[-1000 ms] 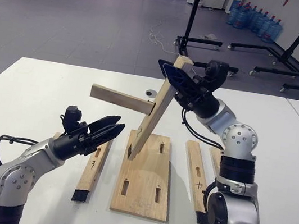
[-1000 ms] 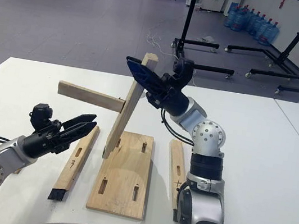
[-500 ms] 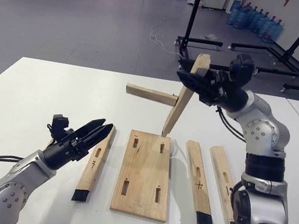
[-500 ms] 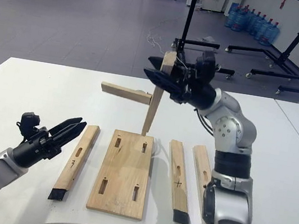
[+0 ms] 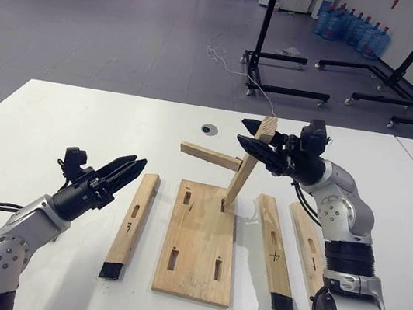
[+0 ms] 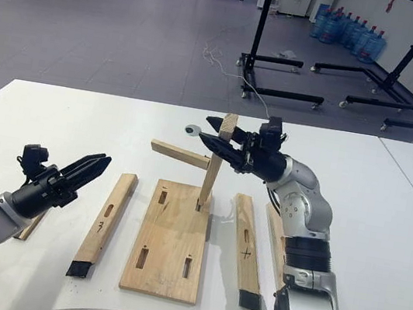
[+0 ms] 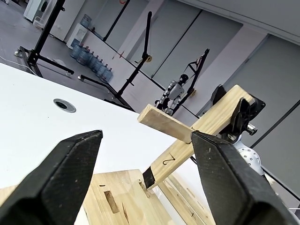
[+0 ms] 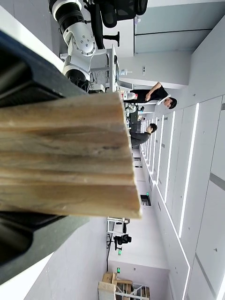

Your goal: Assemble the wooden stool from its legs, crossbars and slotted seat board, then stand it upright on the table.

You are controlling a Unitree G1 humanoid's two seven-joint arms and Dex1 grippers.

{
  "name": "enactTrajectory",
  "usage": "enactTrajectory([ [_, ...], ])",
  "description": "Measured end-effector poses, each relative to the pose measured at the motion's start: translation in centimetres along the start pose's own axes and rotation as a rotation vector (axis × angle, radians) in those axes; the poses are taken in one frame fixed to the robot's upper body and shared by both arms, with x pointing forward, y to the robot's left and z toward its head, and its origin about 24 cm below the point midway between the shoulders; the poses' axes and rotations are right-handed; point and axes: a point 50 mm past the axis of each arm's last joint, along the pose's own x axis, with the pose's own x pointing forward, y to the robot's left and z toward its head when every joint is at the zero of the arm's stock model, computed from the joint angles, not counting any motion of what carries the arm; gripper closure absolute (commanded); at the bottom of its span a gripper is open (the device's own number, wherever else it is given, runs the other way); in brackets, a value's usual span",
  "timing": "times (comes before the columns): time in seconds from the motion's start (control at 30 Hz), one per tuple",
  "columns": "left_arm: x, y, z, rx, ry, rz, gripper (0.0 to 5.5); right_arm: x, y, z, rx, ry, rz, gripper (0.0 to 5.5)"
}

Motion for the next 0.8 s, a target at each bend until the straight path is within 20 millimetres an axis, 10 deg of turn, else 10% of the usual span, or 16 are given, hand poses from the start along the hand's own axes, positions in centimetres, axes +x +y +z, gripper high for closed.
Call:
enactTrajectory([
  [0.8, 0.4, 0.2, -1.2, -0.054, 0.023, -0.004, 2.06, 0.5, 0.4, -0.9, -0.011, 0.011, 0.083, 3.44],
])
